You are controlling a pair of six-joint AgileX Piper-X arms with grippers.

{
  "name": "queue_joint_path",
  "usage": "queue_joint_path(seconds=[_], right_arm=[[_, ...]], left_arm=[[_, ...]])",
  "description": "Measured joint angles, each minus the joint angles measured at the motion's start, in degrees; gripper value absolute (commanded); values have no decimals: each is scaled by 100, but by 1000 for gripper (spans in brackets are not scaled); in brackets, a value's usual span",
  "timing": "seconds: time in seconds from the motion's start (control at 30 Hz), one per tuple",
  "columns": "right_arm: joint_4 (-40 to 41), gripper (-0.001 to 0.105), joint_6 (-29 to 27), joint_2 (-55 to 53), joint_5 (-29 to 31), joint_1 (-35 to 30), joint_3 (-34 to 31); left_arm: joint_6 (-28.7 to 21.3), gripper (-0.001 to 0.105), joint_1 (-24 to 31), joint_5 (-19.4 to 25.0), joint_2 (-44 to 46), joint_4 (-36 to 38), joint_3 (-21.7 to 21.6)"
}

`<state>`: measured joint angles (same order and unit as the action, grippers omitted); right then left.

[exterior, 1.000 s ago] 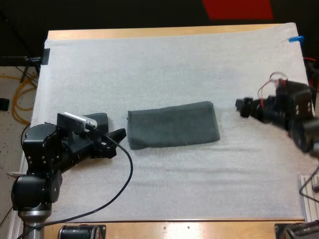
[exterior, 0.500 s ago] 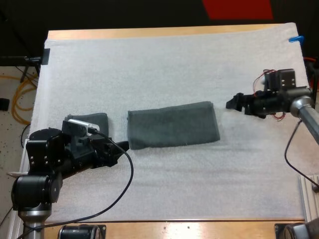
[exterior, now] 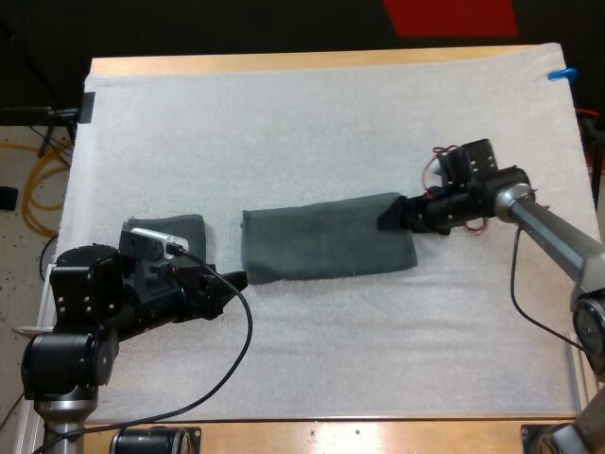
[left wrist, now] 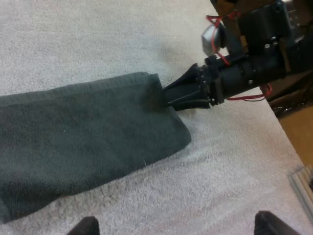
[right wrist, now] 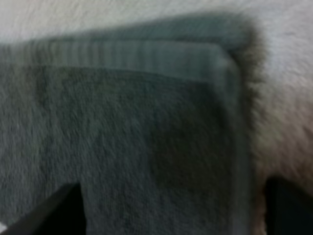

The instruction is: Pick towel from pile fold and stack

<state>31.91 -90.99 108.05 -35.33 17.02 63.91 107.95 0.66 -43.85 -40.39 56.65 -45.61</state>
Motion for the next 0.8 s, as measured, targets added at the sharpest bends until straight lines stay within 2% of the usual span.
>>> queue_joint_path(seconds=[0.1, 0.2, 0.27, 0.37, 0.4, 0.53, 0.63, 0.8], right_arm=[[-41, 73, 57, 43, 4, 186, 44], [-81, 63, 79, 52, 38, 330, 46], [-82, 51, 137, 80, 51, 376, 46], [-74, 17, 183, 105, 174, 376, 41], [-56, 2, 183, 111, 231, 366, 30], [60, 1, 159, 6, 651, 399, -53], [346, 1, -149, -365, 1448, 445, -69], [1033, 1, -1120, -1246, 3091, 442, -76]], left_arm=[[0, 62, 0, -69, 0, 7, 0], [0, 62, 0, -68, 0, 7, 0], [0, 62, 0, -74, 0, 7, 0], [0, 62, 0, -134, 0, 7, 0], [0, 62, 0, -152, 0, 7, 0], [0, 62, 0, -154, 0, 7, 0], [0, 62, 0, -154, 0, 7, 0], [0, 62, 0, -154, 0, 7, 0]])
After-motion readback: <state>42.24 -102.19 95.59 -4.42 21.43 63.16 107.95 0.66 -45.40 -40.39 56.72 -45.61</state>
